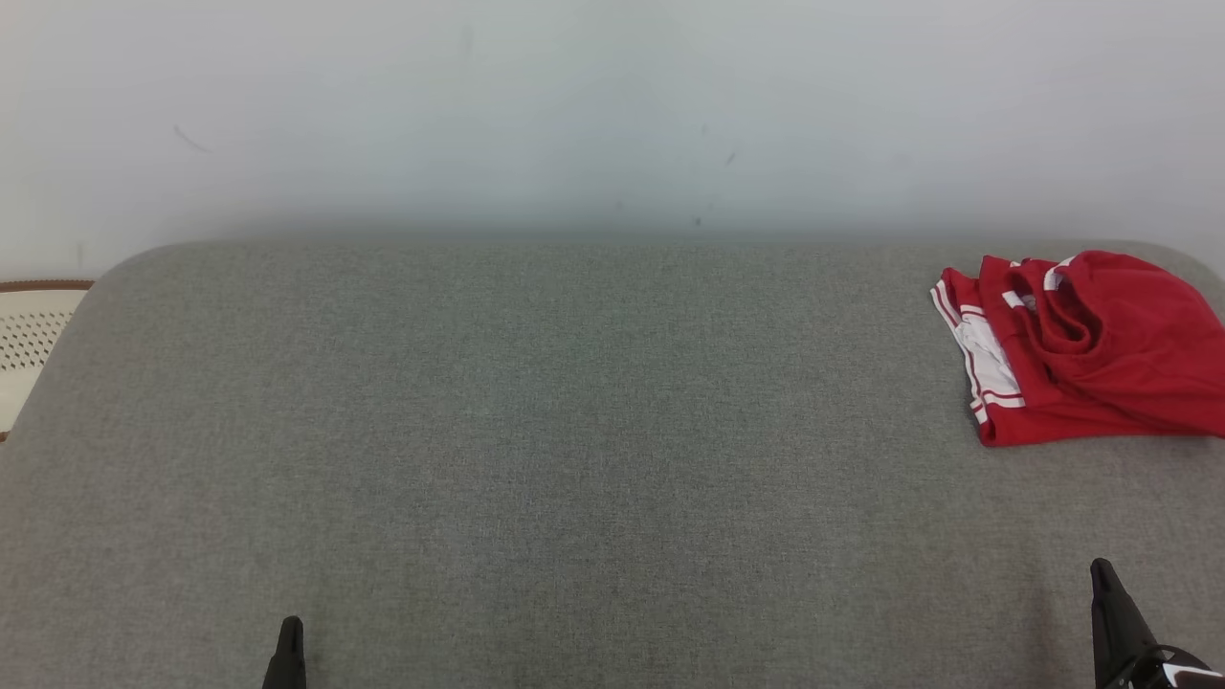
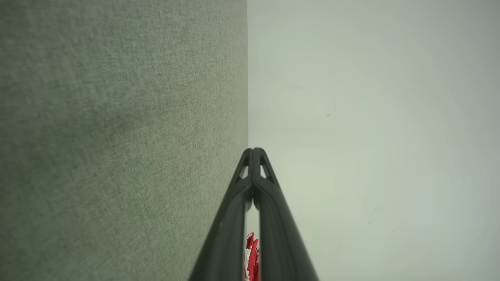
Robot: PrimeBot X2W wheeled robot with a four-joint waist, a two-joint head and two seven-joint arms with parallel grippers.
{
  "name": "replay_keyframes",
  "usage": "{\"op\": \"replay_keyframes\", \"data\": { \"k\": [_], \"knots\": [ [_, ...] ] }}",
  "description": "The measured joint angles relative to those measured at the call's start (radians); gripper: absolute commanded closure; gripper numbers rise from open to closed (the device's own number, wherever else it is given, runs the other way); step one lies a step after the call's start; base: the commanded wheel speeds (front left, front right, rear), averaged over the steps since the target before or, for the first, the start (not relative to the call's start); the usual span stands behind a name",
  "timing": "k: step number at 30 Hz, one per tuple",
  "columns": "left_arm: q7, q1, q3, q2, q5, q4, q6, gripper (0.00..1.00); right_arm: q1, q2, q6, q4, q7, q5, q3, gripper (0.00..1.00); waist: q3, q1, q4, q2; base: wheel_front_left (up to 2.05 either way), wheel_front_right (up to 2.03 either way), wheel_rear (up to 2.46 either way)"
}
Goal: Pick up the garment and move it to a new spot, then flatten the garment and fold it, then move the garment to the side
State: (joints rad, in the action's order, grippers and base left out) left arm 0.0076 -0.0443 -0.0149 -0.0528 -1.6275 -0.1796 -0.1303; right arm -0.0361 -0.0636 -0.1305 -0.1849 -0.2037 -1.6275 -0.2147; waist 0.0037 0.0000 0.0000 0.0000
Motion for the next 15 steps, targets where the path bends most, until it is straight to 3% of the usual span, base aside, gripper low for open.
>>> {"op": "replay_keyframes", "data": {
  "k": [15],
  "knots": [
    [0.0, 0.0, 0.001, 0.001, 0.0, 0.0, 0.0, 1.0, -0.001, 0.003, 0.0, 0.0, -0.005, 0.002, -0.004, 1.0, 0.0, 0.0, 0.0, 0.0, 0.0, 0.0, 0.0]
  ]
}}
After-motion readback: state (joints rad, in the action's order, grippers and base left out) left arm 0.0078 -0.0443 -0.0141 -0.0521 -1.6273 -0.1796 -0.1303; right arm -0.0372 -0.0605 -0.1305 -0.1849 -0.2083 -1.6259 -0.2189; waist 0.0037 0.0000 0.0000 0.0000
